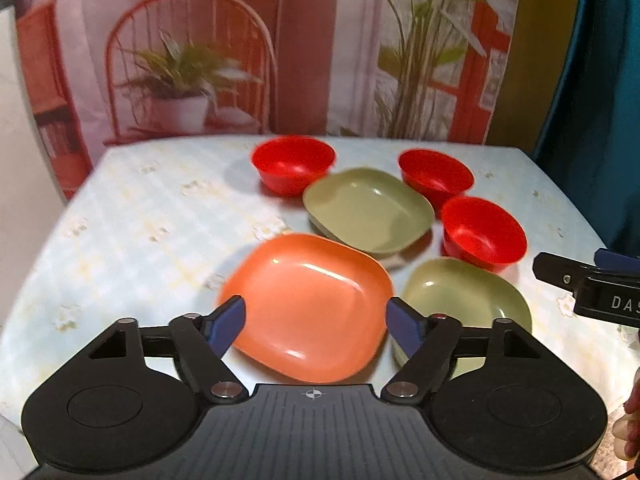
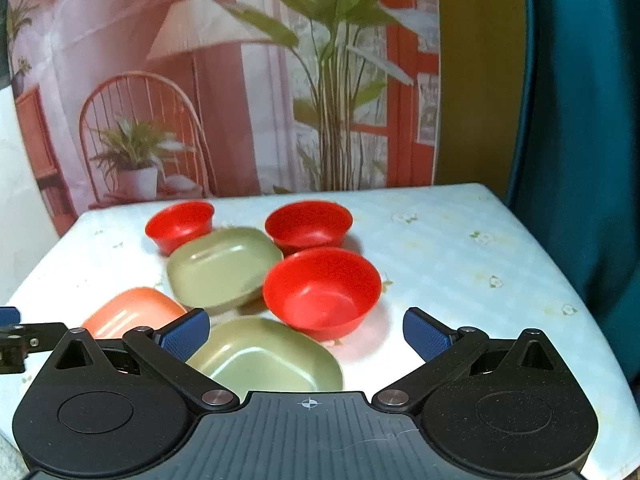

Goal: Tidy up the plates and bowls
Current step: 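Move the left gripper down toward the rim of the olive-green plate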

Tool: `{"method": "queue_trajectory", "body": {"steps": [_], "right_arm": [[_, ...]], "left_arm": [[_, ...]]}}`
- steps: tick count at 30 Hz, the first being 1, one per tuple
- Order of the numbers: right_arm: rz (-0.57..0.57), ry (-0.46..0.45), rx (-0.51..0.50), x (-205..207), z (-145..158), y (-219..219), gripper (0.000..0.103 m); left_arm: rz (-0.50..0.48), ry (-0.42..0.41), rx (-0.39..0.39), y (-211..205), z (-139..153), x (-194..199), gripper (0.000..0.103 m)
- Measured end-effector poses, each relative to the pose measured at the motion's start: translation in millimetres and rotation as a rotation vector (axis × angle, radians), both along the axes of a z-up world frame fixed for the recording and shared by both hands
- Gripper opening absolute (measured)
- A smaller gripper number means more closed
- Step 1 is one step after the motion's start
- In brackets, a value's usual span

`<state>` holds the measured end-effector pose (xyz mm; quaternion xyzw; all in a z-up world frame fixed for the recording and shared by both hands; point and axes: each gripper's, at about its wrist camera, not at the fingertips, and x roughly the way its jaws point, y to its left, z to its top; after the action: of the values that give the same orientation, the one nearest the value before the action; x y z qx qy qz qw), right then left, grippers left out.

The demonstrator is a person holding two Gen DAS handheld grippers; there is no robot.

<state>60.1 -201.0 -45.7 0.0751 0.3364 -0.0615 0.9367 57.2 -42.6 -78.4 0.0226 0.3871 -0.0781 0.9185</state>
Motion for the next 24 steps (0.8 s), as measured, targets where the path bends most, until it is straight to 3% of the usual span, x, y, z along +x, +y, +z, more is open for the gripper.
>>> {"method": "queue_trajectory", "body": {"steps": [7,11,18,24], "right_arm": [[0.032,0.059,-0.012,9.8,-20.4,-10.6,0.103],[0.055,0.085,0.003,15.5,-29.9,-15.0,0.103],[0.085,0.110,0.013,21.3,-40.3,-18.8,0.096],[0.103,0.121,0.021,21.9,-44.4,-20.5,0.088]], "left_arm": [[-0.005,0.094,-0.062,-3.2,-23.3,12.3,0.058],[-0.022,0.123,-0.044,-8.4,-29.6,13.8,0.053],[-0.053,0.132,0.018,-21.4,-32.5,14.1,0.051],[-0.066,0.157,0.009,-25.3,-36.6,14.9,0.048]]}}
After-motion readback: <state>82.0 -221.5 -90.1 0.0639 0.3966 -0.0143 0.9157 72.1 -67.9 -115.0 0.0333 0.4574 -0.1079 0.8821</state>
